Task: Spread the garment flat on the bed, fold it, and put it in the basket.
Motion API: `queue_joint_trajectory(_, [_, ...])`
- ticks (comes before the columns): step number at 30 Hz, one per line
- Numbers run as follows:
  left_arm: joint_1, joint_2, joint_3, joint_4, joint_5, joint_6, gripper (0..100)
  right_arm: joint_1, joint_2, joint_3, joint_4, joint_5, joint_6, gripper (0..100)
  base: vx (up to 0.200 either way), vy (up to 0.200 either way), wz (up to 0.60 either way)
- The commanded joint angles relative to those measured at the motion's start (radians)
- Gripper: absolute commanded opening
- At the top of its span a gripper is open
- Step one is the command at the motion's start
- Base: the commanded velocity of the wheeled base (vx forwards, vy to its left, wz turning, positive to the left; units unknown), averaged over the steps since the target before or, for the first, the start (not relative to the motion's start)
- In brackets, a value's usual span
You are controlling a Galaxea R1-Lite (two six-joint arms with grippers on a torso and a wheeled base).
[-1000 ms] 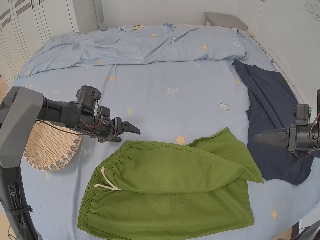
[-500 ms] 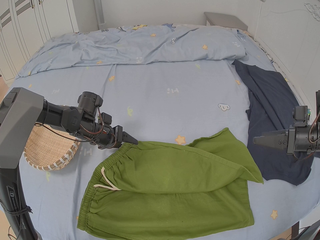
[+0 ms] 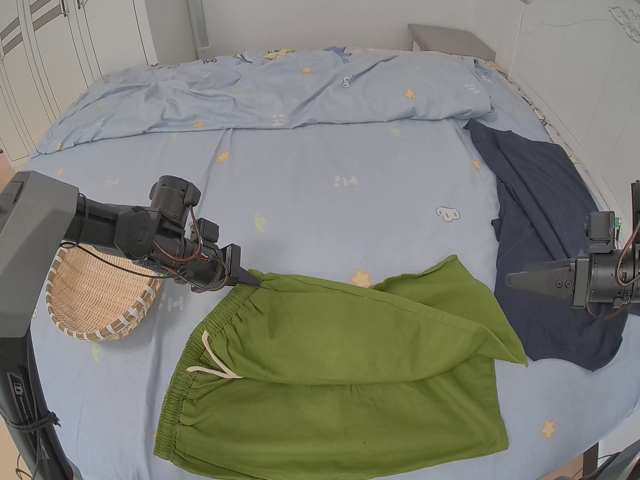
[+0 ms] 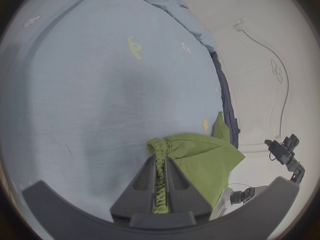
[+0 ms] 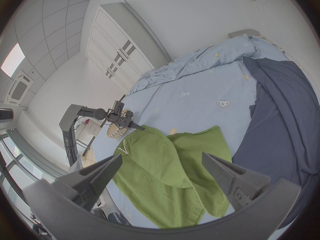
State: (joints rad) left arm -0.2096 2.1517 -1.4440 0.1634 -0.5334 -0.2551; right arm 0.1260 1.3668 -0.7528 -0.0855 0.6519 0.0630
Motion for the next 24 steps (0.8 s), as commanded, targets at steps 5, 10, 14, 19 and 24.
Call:
queue_joint_trajectory(5, [0.079,-0.125,0.01,-0.004,0.0,-0.007,0,0.0,0.003,0.0,0.0,0.0,0.0,100,0.0,0.0,0.0])
queue_joint_trajectory(10, [0.11,-0.141,0.011,0.001,0.001,-0.004,0,-0.003,0.021,-0.005,-0.002,0.0,0.0,100,0.0,0.0,0.0])
queue_joint_trajectory(14, [0.116,-0.138,0.017,-0.004,0.001,0.0,0,-0.012,0.038,-0.01,-0.002,0.0,0.0,100,0.0,0.0,0.0])
queue_joint_trajectory(19, [0.108,-0.131,0.017,-0.007,0.003,0.002,0,-0.066,0.118,-0.023,-0.026,-0.006,0.0,100,0.0,0.0,0.0])
queue_joint_trajectory(24, [0.116,-0.135,0.014,-0.008,0.003,0.002,0,-0.144,0.245,-0.003,-0.128,-0.032,-0.006,100,0.0,0.0,0.0])
